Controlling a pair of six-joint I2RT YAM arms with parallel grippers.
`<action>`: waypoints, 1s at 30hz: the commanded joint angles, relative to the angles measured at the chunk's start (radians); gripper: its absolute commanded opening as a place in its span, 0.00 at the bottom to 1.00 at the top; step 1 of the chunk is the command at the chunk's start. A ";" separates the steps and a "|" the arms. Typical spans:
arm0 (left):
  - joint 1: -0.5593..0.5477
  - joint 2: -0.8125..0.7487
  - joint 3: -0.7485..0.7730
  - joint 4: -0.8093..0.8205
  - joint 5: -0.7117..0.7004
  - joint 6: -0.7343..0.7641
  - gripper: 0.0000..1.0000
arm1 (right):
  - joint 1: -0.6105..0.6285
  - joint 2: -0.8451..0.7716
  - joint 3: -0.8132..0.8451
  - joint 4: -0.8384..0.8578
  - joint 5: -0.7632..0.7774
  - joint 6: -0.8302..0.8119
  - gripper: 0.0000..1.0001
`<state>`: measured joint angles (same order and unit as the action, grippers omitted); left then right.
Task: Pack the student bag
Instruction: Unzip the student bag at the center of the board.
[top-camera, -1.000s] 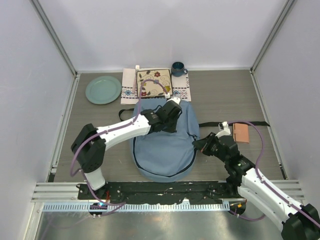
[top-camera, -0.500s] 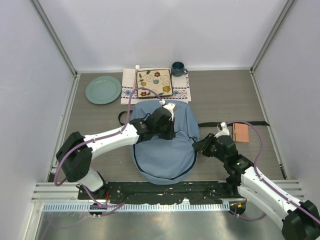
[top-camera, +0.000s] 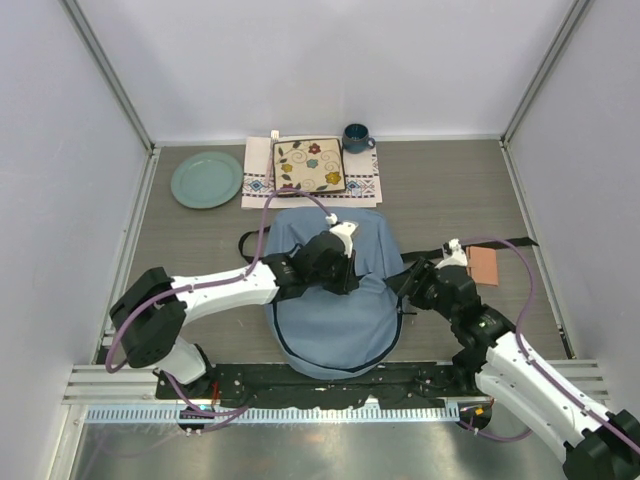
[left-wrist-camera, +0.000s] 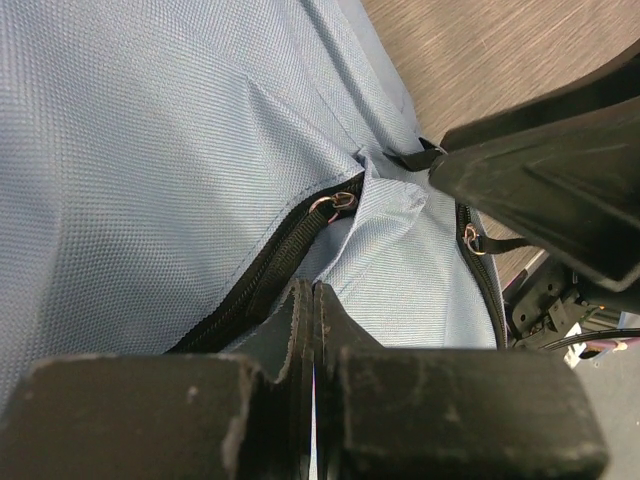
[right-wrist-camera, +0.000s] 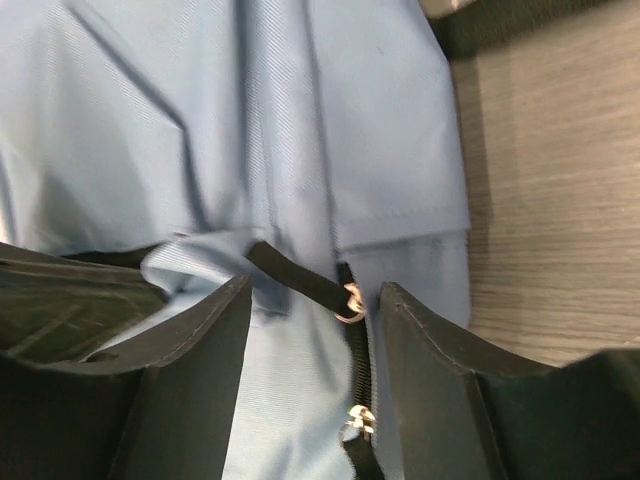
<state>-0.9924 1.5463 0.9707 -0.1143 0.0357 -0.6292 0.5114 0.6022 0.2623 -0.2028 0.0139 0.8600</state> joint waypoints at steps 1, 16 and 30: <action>-0.080 0.024 -0.063 -0.096 -0.002 -0.013 0.00 | 0.003 -0.026 0.091 0.049 0.021 -0.021 0.60; -0.138 -0.008 -0.110 -0.079 -0.180 -0.049 0.00 | 0.016 0.139 0.072 0.168 -0.177 -0.076 0.17; -0.137 -0.077 -0.152 -0.099 -0.326 -0.130 0.34 | 0.033 0.007 -0.025 0.034 -0.216 -0.183 0.01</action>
<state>-1.1355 1.4773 0.8642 -0.0170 -0.1879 -0.7563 0.5358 0.6182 0.2539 -0.0612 -0.1707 0.7547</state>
